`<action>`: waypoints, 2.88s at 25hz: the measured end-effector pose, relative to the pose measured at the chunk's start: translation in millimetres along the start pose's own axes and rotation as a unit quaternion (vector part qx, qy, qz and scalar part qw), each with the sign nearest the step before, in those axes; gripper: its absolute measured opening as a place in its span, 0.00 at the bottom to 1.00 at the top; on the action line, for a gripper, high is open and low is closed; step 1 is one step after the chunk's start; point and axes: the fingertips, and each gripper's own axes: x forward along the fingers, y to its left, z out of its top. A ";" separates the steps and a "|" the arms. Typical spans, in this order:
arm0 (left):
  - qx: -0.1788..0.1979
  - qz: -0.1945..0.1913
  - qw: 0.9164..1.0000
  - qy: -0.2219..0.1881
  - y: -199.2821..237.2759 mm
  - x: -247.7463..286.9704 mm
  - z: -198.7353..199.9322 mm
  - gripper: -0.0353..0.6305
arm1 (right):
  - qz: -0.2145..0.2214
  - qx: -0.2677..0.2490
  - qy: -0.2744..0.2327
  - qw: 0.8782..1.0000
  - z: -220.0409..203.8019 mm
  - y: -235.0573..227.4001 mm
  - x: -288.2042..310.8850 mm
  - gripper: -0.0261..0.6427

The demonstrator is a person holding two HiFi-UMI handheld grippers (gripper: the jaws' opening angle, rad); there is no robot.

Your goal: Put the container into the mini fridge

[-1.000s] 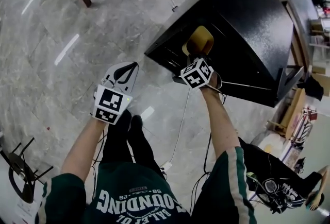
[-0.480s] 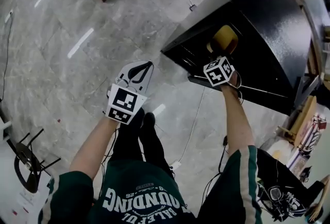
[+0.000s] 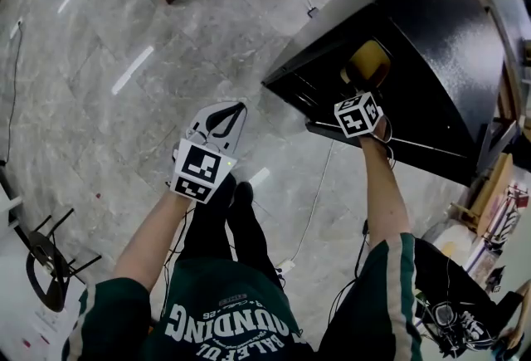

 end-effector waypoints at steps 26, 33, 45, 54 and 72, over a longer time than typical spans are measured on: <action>-0.008 0.001 1.000 0.008 -6.9 -1.7 -15.5 0.08 | -0.008 0.022 -0.008 1.000 -8.6 -0.6 -0.9 0.10; -0.011 0.000 1.000 0.012 -8.5 -1.7 -19.2 0.07 | -0.012 0.019 -0.009 1.000 -9.6 -2.4 -0.9 0.10; -0.013 -0.001 1.000 0.016 -10.4 -3.2 -24.4 0.08 | -0.010 0.014 -0.001 1.000 -11.9 -3.5 -0.3 0.10; -0.016 0.000 1.000 0.017 -8.6 -7.5 -25.7 0.08 | -0.010 0.017 -0.001 1.000 -12.6 -3.1 -3.4 0.10; -0.014 0.001 1.000 0.010 -12.9 -16.7 -16.4 0.08 | -0.014 0.020 -0.010 1.000 -3.4 -6.6 -19.6 0.10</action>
